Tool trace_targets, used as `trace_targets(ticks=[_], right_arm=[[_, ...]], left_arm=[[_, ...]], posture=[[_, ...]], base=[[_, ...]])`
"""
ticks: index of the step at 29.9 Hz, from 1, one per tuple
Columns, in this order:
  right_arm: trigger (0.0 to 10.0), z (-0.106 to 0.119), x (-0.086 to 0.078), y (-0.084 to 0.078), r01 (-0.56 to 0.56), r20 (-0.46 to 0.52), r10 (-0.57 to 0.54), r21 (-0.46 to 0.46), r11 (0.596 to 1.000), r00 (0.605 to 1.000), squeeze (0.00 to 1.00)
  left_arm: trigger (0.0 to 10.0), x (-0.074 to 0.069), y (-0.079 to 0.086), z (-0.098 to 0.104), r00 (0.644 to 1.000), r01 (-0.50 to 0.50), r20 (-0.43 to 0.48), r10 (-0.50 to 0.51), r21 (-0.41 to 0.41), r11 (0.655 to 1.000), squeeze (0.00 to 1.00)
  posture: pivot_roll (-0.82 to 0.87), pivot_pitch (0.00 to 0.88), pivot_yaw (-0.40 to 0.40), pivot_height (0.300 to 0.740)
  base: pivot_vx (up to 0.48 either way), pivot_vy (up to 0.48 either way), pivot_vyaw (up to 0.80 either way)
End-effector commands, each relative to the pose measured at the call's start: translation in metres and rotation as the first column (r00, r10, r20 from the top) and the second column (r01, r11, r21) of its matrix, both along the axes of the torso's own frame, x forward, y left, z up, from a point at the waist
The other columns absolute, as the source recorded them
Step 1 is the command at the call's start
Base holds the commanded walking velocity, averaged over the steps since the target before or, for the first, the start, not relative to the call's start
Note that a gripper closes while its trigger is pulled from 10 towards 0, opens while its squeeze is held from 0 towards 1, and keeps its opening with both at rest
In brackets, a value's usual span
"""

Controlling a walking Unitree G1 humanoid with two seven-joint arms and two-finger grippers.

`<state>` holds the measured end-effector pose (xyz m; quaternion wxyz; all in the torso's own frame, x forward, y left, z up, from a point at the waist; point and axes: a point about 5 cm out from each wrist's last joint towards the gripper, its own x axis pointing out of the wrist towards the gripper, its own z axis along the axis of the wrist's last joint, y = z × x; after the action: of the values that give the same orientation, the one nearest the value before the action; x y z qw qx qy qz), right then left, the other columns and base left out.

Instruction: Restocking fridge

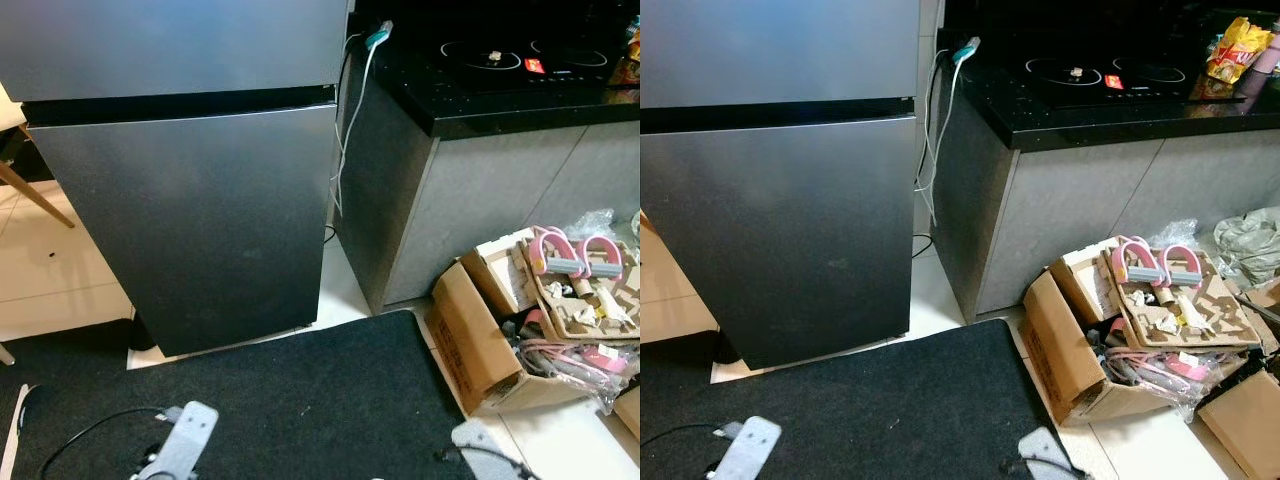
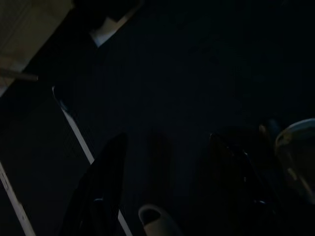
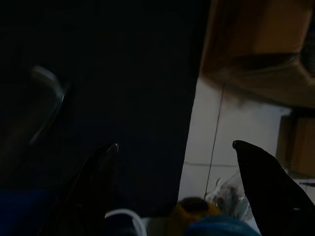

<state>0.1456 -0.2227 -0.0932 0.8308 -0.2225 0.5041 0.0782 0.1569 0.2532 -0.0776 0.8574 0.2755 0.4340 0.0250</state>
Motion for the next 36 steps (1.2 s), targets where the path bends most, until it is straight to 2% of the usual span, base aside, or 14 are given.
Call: trace_targets(ticks=[1,3,10,21,22,23,24,26,27,28,31,32,34,36], right_arm=[[10.0,-0.001,-0.001,0.006,0.013,0.003,-0.014,0.058,0.998,1.0,0.0],[10.0,-0.004,-0.007,0.014,0.006,-0.01,-0.005,0.113,0.994,1.0,0.0],[10.0,-0.009,-0.022,0.013,0.03,-0.043,-0.025,0.114,0.993,0.999,0.0],[10.0,-0.01,-0.026,0.007,0.045,-0.068,-0.039,0.078,0.996,0.997,0.0],[10.0,-0.01,-0.026,0.008,0.039,-0.069,-0.034,0.079,0.996,0.997,0.0],[10.0,-0.01,-0.026,0.009,0.05,-0.062,-0.044,0.09,0.995,0.997,0.0],[10.0,-0.01,-0.026,0.009,0.05,-0.062,-0.044,0.09,0.995,0.997,0.0],[10.0,-0.01,-0.025,0.01,0.079,-0.057,-0.073,0.106,0.991,0.996,0.0],[10.0,-0.01,-0.025,0.01,0.079,-0.057,-0.073,0.106,0.991,0.996,0.0],[10.0,-0.01,-0.025,0.008,0.158,-0.061,-0.151,0.125,0.98,0.987,0.0],[10.0,-0.01,-0.025,0.005,0.218,-0.068,-0.21,0.133,0.967,0.975,0.0],[10.0,-0.009,-0.023,0.005,0.191,-0.072,-0.183,0.124,0.974,0.981,0.0],[10.0,-0.009,-0.023,0.005,0.155,-0.076,-0.148,0.108,0.982,0.986,0.0],[10.0,-0.009,-0.023,0.004,0.15,-0.076,-0.142,0.104,0.983,0.987,0.0]], left_arm=[[10.0,0.001,-0.004,-0.001,1.0,-0.017,0.005,0.017,-0.017,1.0,0.0],[10.0,-0.003,0.0,-0.002,0.999,-0.039,-0.008,0.039,-0.017,0.999,0.0],[10.0,-0.015,0.003,-0.005,0.998,-0.044,-0.038,0.043,-0.006,0.999,0.0],[10.0,-0.008,0.008,-0.001,0.999,-0.027,-0.021,0.027,0.006,1.0,0.0],[10.0,-0.008,0.01,0.0,0.999,-0.043,-0.019,0.043,0.004,0.999,0.0],[10.0,-0.009,0.013,0.0,0.991,-0.136,-0.011,0.136,-0.032,0.99,0.0],[10.0,-0.009,0.013,0.0,0.991,-0.136,-0.011,0.136,-0.032,0.99,0.0],[10.0,-0.011,0.016,-0.001,0.966,-0.26,-0.012,0.26,-0.097,0.961,0.0],[10.0,-0.011,0.016,-0.001,0.966,-0.26,-0.012,0.26,-0.097,0.961,0.0],[10.0,-0.013,0.019,-0.001,0.956,-0.292,-0.02,0.292,-0.116,0.949,0.0],[10.0,-0.012,0.021,0.0,0.977,-0.213,-0.026,0.212,-0.061,0.975,0.0],[10.0,-0.01,0.018,0.001,0.998,-0.051,-0.043,0.051,0.021,0.998,0.0],[10.0,-0.009,0.014,0.0,0.998,0.021,-0.061,-0.019,0.034,0.999,0.0],[10.0,-0.009,0.013,-0.001,0.998,0.027,-0.064,-0.025,0.032,0.999,0.0]], posture=[[0.02,0.0,-0.069,0.706],[0.0,0.0,-0.062,0.706],[0.0,0.0,-0.061,0.706],[0.01,0.0,-0.047,0.706],[0.0,0.0,-0.055,0.706],[0.01,0.0,-0.054,0.706],[0.01,0.0,-0.054,0.706],[0.01,0.0,-0.053,0.706],[0.01,0.0,-0.053,0.706],[0.01,0.0,-0.047,0.706],[0.01,0.0,-0.045,0.706],[0.01,0.0,-0.043,0.706],[0.01,0.0,-0.042,0.706],[0.0,0.0,-0.042,0.706]], base=[[0.0,0.0,0.0],[0.0,0.0,0.0],[0.0,0.0,0.0],[0.0,0.0,0.0],[0.0,0.0,0.0],[0.0,0.0,0.0],[0.0,0.0,0.0],[0.0,0.0,0.0],[0.0,0.0,0.0],[0.0,0.0,0.0],[0.0,0.0,0.0],[0.0,0.0,0.0],[0.0,0.0,0.0],[0.0,0.0,0.0]])
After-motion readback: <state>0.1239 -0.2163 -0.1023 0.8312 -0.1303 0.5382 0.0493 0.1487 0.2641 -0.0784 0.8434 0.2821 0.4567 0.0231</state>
